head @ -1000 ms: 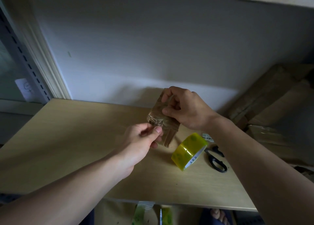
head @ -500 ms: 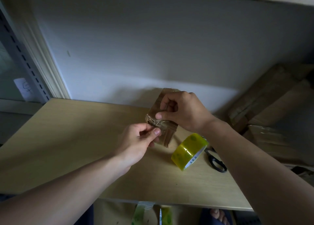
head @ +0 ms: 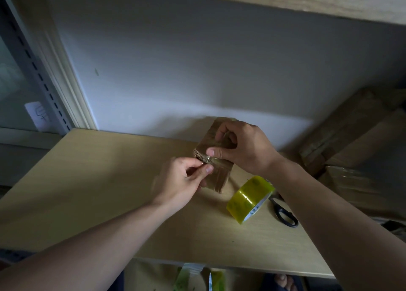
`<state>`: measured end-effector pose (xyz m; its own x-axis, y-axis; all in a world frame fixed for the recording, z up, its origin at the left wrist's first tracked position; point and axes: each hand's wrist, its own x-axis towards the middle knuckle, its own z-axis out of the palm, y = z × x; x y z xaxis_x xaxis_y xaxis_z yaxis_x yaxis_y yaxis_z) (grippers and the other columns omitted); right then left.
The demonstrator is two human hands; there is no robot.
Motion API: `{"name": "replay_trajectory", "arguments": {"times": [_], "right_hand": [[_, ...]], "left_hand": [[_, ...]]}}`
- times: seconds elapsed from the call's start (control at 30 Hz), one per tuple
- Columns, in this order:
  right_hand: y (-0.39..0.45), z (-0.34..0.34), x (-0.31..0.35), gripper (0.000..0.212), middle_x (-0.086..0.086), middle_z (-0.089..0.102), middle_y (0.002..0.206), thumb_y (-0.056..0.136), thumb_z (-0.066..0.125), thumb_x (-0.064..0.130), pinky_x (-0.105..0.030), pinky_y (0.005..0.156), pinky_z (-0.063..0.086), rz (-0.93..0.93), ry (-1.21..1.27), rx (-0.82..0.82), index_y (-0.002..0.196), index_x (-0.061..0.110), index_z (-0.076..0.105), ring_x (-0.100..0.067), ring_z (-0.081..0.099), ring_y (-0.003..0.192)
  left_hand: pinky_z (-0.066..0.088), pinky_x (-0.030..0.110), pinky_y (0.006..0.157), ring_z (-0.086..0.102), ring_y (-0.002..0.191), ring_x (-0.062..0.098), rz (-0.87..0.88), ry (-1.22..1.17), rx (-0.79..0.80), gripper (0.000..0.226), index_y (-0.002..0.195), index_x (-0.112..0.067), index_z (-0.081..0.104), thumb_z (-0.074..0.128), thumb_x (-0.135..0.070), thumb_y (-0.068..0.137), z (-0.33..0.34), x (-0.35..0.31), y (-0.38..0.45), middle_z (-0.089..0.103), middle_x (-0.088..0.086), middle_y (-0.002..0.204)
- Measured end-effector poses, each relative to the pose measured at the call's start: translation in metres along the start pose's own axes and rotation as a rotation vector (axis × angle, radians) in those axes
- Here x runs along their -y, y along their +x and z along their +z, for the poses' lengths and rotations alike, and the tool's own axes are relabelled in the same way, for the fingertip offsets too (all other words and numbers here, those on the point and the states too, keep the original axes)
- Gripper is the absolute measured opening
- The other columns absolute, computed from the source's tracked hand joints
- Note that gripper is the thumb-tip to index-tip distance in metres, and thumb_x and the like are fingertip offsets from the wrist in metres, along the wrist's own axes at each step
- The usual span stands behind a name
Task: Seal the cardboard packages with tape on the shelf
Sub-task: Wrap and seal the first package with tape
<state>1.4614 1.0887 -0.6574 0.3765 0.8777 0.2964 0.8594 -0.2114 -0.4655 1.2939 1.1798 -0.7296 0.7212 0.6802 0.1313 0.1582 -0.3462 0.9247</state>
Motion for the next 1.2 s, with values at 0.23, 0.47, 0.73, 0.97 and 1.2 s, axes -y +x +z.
{"name": "replay_trajectory", "arguments": {"times": [0.23,0.47,0.73,0.97,1.2], "right_hand": [[0.002,-0.002,-0.003,0.035,0.015,0.047,0.064,0.078,0.085,0.048,-0.014,0.056,0.034,-0.019,0.064,0.026,0.089,0.02,0.066,0.003,0.048,0.062],[-0.001,-0.007,-0.004,0.032,0.011,0.055,0.076,0.077,0.085,0.048,-0.021,0.06,0.035,-0.056,0.088,0.114,0.087,0.024,0.066,-0.006,0.049,0.07],[-0.014,-0.004,0.006,0.055,0.012,0.046,0.106,0.071,0.086,0.04,-0.022,0.073,0.036,-0.072,-0.133,0.118,0.114,0.024,0.056,-0.01,0.049,0.09],[-0.013,-0.005,0.001,0.052,0.014,0.043,0.108,0.07,0.085,0.048,-0.029,0.088,0.043,-0.102,-0.091,0.168,0.11,0.033,0.054,-0.013,0.047,0.103],[-0.015,-0.005,-0.003,0.052,0.015,0.047,0.105,0.073,0.086,0.045,-0.024,0.08,0.038,-0.127,-0.137,0.115,0.113,0.025,0.06,-0.013,0.049,0.098]], "left_hand": [[0.03,0.027,0.047,0.043,0.044,0.007,0.147,0.249,-0.142,0.039,0.053,-0.033,0.059,0.079,-0.048,0.083,-0.002,-0.004,0.008,0.053,-0.013,0.047],[0.06,0.039,0.075,0.072,0.081,0.008,0.122,0.095,-0.129,0.075,0.114,-0.04,0.062,0.087,-0.071,0.051,-0.016,0.008,0.024,0.073,-0.013,0.095],[0.06,0.041,0.076,0.076,0.083,0.013,0.32,0.274,-0.053,0.051,0.119,-0.036,0.064,0.084,-0.051,0.074,-0.021,0.002,0.027,0.079,-0.008,0.092],[0.058,0.037,0.069,0.07,0.077,0.015,0.469,0.426,-0.047,0.034,0.115,-0.02,0.068,0.081,-0.033,0.086,-0.028,-0.004,0.02,0.073,-0.006,0.1],[0.056,0.04,0.071,0.059,0.087,0.014,0.685,0.539,-0.081,0.019,0.095,-0.018,0.073,0.075,-0.035,0.086,-0.022,-0.015,0.022,0.057,-0.007,0.11]]}}
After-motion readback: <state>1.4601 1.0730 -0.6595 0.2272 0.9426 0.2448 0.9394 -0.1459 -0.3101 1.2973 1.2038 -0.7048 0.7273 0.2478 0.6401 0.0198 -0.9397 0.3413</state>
